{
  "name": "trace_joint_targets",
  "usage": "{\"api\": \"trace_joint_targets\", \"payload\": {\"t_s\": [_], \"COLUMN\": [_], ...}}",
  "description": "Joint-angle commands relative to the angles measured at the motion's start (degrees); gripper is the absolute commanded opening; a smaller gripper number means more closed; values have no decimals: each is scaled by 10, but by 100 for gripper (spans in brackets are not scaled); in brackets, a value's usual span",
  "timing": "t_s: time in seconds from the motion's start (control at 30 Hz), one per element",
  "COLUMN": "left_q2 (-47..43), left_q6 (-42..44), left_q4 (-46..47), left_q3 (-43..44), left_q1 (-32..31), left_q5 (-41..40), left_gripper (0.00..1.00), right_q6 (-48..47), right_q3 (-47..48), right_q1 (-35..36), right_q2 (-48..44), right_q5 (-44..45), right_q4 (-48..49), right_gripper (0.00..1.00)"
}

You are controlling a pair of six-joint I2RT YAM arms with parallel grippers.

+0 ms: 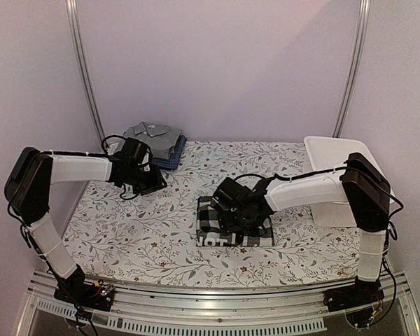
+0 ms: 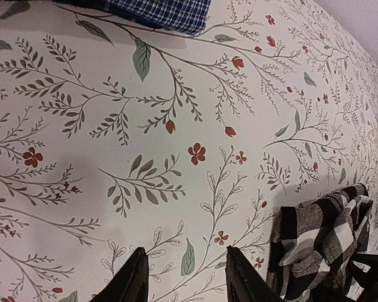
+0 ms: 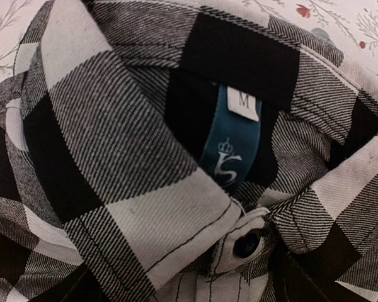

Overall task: Fold and stack the long sleeve shirts
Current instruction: Move the square-folded shirt to the center of the board.

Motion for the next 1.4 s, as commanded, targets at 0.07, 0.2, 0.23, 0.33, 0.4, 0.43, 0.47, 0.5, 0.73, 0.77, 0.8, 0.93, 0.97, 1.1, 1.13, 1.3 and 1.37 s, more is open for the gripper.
{"api": "trace_joint_targets", "payload": {"t_s": [0.07, 0.2, 0.23, 0.33, 0.4, 0.43, 0.47, 0.5, 0.73, 0.77, 0.8, 0.93, 0.97, 1.1, 1.13, 1.3, 1.37], "left_q2": [54, 103, 109, 144, 168, 177, 184, 189, 243, 249, 255, 288, 295, 326, 336, 369, 374], "left_q6": [22, 27, 26, 24, 34, 42, 50, 57, 40, 44, 48, 71, 74, 82, 81, 79, 76], "left_q4": [12, 20, 26, 40, 41, 48, 59, 66, 62, 67, 72, 68, 67, 62, 52, 36, 38], "left_q3": [43, 89, 98, 126, 152, 161, 168, 172, 230, 234, 239, 272, 279, 316, 332, 379, 387], "left_q1": [14, 17, 18, 23, 25, 27, 28, 28, 39, 40, 40, 41, 42, 46, 46, 47, 46], "left_q5": [-23, -45, -53, -80, -98, -102, -106, -111, -131, -131, -132, -134, -139, -148, -153, -179, -185], "left_gripper": [42, 41, 41, 41, 41, 41, 41, 41, 41, 41, 41, 41, 41, 41, 41, 43, 43], "right_q6": [-36, -65, -73, -88, -98, -101, -103, -105, -118, -120, -121, -123, -123, -124, -124, -121, -120], "right_q3": [-80, -90, -88, -66, -48, -39, -32, -24, 16, 18, 19, 15, 13, 7, 7, 4, 1], "right_q1": [-87, -122, -129, -137, -136, -135, -134, -132, -132, -132, -132, -132, -132, -132, -132, -132, -132], "right_q2": [-39, -56, -59, -77, -95, -112, -122, -137, -199, -208, -214, -239, -244, -257, -258, -267, -272], "right_q5": [37, 38, 38, 26, 7, -2, -6, -9, -5, -4, -2, 2, 2, 3, 3, 4, 5], "right_q4": [6, 20, 22, 23, 26, 28, 29, 29, 10, 7, 5, -1, -1, -5, -8, -20, -23], "right_gripper": [87, 88, 89, 90, 91, 92, 93, 94, 98, 98, 98, 99, 99, 99, 99, 99, 99]}}
